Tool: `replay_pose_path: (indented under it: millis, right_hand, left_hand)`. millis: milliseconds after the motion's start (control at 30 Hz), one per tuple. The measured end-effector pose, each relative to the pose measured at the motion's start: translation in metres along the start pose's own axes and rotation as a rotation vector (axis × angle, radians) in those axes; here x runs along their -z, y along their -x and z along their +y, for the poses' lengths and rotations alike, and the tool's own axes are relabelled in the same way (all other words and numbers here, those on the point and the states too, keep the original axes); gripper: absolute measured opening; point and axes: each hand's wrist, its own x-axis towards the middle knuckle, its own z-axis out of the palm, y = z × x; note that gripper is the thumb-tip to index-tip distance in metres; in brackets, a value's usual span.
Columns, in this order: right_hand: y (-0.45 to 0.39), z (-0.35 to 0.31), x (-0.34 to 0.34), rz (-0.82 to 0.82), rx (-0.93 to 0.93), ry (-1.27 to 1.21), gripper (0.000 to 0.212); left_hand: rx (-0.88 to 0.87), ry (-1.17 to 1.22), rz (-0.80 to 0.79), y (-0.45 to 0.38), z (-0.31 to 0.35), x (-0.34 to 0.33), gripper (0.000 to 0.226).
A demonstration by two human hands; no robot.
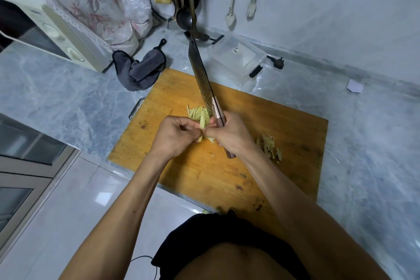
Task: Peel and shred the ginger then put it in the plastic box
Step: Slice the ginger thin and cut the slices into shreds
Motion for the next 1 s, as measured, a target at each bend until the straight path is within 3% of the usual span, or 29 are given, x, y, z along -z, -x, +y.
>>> replay_pose_path:
  millis: [300,567,1001]
  right_hand:
    - [-0.005,-0.005,0.002,0.004,0.016,-0.006,0.023]
    - [-0.003,-0.004,0.008,-0.046,0.003,-0.057,0.022]
    - [-0.003,0.005,0.014,-0.027,-0.030,-0.085,0.025]
  left_hand:
    - [0.033,0.077,0.015,0.001,0.003,0.001,0.009]
    - [0.109,0.112,-0.095,-0.002,0.006,0.005,0.010]
    - [0.143,0.196,-0.024,0.000,0.006,-0.003,0.009]
